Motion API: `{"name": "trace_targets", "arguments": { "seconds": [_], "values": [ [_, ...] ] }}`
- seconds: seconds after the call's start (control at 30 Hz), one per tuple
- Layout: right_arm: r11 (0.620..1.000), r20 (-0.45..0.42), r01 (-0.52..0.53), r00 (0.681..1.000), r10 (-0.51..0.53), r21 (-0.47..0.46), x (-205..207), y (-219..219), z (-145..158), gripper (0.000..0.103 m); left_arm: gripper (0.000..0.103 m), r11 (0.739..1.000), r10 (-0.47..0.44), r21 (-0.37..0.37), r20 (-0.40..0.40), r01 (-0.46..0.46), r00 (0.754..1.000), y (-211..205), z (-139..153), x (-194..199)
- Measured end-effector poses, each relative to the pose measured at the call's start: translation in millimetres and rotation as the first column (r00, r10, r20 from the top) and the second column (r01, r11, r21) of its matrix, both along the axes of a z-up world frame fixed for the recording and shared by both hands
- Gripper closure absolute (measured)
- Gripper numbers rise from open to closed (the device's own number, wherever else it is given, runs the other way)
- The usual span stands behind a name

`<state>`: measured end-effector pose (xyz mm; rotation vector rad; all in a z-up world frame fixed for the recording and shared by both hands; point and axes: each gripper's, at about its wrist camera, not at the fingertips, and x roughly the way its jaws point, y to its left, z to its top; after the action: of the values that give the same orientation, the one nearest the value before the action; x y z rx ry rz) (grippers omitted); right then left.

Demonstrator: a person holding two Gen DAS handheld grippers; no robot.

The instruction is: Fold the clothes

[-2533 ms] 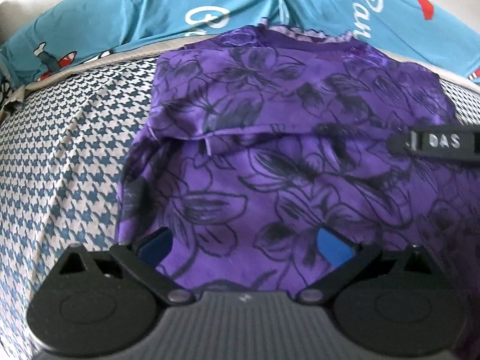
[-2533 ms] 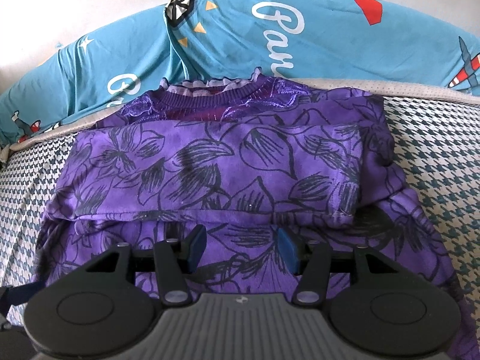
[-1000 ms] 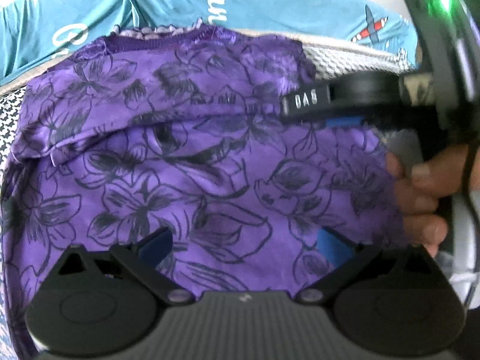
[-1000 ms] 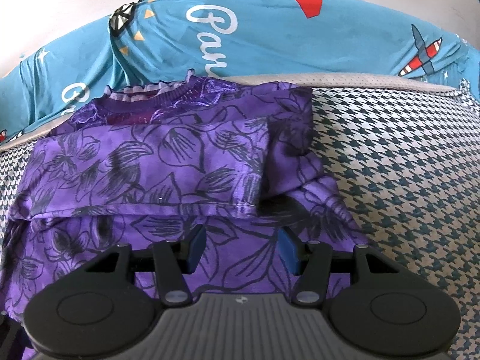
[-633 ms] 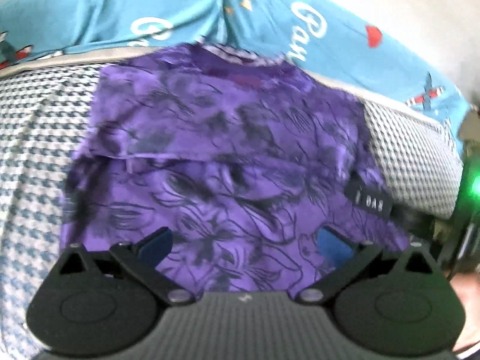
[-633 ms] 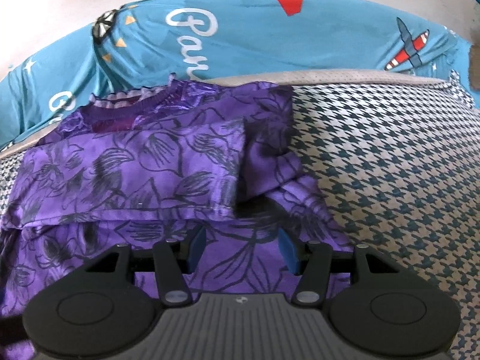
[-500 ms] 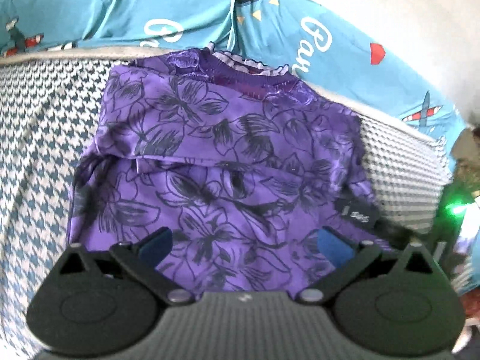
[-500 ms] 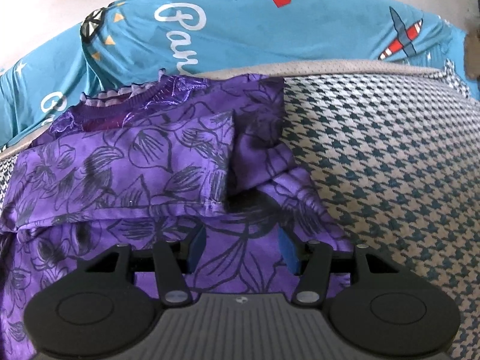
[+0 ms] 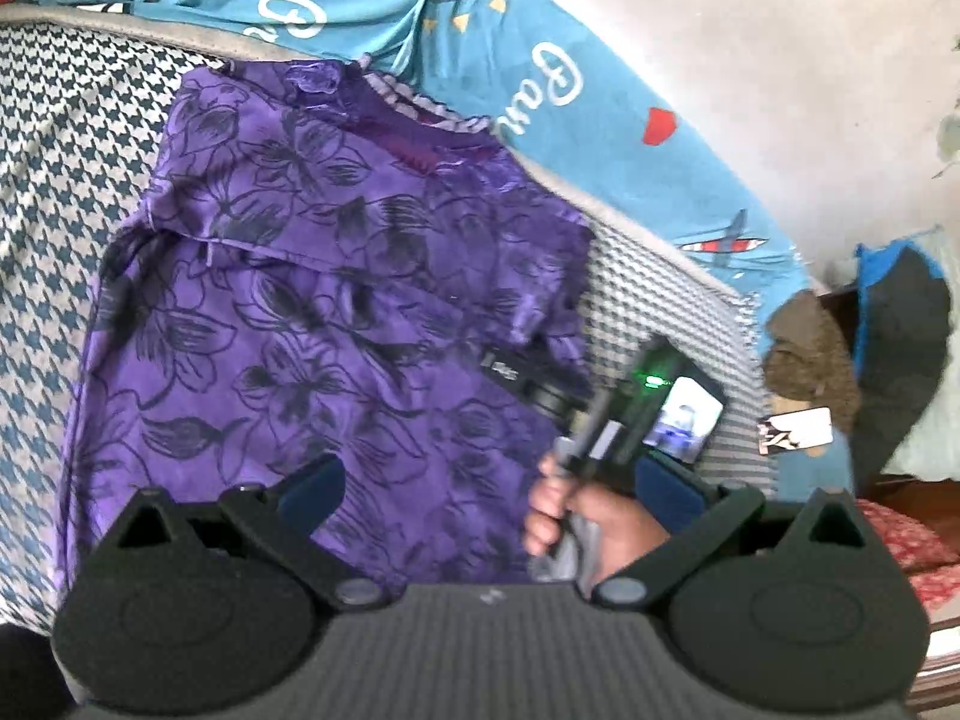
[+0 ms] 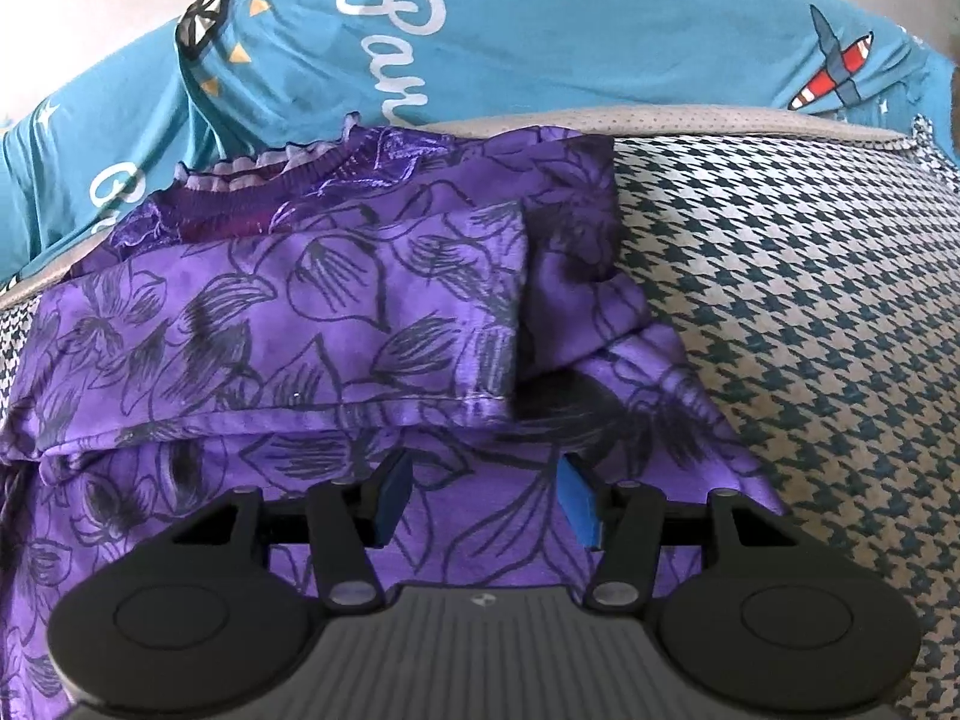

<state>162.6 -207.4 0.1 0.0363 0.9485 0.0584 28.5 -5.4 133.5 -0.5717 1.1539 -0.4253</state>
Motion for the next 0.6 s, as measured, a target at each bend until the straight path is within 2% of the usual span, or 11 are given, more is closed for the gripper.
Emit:
{"name": "trace_targets", "arguments": {
  "seconds": [0.27, 0.6],
  "values": [
    [1.000, 0.018, 0.006, 1.000, -0.006, -0.004, 7, 3, 1, 0.050, 0.000, 0.998, -0.039, -0.042, 0.026, 0.040, 0.999, -2, 14, -8],
    [0.998, 0.058, 0.066, 0.996, -0.066, 0.003, 11, -13, 12, 0.050, 0.000, 0.994, -0.089, -0.064, 0.053, 0.092, 0.995, -11, 23, -16]
  ]
}}
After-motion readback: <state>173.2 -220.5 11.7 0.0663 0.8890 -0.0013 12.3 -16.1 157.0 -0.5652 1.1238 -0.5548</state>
